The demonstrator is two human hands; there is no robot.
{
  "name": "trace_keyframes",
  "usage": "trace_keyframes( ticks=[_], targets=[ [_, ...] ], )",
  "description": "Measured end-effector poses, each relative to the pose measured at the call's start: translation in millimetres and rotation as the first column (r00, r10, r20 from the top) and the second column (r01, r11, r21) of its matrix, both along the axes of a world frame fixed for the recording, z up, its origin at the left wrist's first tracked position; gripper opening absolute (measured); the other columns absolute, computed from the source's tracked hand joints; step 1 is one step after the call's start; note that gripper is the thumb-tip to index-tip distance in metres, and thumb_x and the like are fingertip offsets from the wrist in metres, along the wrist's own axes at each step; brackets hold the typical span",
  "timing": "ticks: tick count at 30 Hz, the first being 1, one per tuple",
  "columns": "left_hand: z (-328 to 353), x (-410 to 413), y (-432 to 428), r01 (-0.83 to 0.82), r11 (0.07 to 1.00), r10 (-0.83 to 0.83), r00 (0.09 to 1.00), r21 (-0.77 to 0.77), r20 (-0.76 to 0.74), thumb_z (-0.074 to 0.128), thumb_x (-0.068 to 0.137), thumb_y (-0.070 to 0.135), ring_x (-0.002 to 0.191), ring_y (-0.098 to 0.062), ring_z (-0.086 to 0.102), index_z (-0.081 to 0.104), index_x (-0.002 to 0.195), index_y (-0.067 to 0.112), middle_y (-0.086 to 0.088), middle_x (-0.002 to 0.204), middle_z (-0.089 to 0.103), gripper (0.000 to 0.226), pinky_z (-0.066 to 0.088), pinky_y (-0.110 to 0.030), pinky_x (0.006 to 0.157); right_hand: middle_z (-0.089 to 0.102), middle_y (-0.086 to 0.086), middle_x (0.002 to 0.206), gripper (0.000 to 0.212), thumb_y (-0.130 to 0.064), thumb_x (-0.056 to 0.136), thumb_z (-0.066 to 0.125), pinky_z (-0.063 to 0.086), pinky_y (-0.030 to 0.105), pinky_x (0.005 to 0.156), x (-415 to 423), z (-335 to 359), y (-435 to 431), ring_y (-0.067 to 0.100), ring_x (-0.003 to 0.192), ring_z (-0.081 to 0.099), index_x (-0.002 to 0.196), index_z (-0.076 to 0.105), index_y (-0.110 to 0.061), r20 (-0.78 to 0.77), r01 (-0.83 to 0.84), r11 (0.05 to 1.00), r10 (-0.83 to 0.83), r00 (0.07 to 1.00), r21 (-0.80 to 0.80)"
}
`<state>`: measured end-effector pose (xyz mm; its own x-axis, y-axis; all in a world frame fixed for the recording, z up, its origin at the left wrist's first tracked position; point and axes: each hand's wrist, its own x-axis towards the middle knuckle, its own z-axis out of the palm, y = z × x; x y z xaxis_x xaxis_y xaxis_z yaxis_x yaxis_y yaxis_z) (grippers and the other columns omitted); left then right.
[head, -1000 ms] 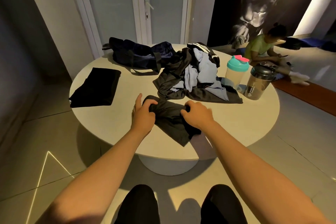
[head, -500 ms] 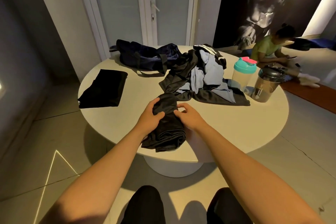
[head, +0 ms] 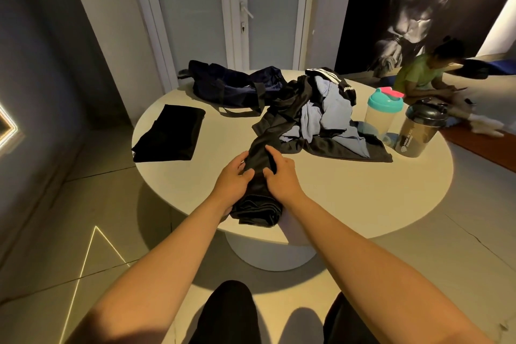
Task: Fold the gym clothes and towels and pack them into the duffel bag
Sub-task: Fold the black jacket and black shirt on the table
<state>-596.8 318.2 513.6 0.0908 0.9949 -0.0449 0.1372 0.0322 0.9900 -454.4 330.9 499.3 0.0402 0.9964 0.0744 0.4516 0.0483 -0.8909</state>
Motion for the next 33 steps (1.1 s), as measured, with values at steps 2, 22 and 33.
trace_keyframes(
  ticks=[2, 22, 33],
  targets=[
    [3, 1, -2, 0.020, 1.000, -0.021, 0.999, -0.014, -0.031, 0.057, 0.100, 0.017, 0.114, -0.013, 0.063, 0.041, 0.148, 0.032, 0.003, 0.132, 0.061, 0.052, 0.056, -0.033, 0.094, 0.032, 0.014, 0.144, 0.055, -0.021, 0.102, 0.048, 0.036, 0.044, 0.113, -1, 1, -1, 0.033, 0.130, 0.041, 0.150, 0.035, -0.041, 0.093, 0.081, 0.996, -0.077, 0.993, -0.032],
    [-22, -4, -26, -0.098, 0.984, 0.174, 0.692, 0.148, -0.701, 0.030, 0.102, 0.037, 0.139, -0.028, 0.032, 0.035, 0.152, 0.031, -0.002, 0.151, 0.045, 0.050, 0.026, -0.045, 0.117, 0.044, 0.011, 0.143, 0.051, -0.033, 0.104, 0.038, 0.031, 0.045, 0.107, -21, -4, 0, 0.036, 0.127, 0.041, 0.151, 0.027, -0.051, 0.320, 0.159, 0.982, -0.120, 0.940, -0.098],
    [17, -63, -2, -0.127, 0.989, 0.138, 0.979, 0.081, -0.151, 0.059, 0.095, 0.034, 0.127, -0.014, 0.050, 0.034, 0.153, 0.039, 0.011, 0.145, 0.043, 0.064, 0.050, -0.040, 0.104, 0.045, 0.007, 0.136, 0.053, -0.006, 0.101, 0.044, 0.041, 0.026, 0.104, -83, 26, 38, 0.014, 0.119, 0.048, 0.151, 0.041, -0.023, -0.183, -0.019, 0.983, 0.053, 0.982, 0.182]
  ],
)
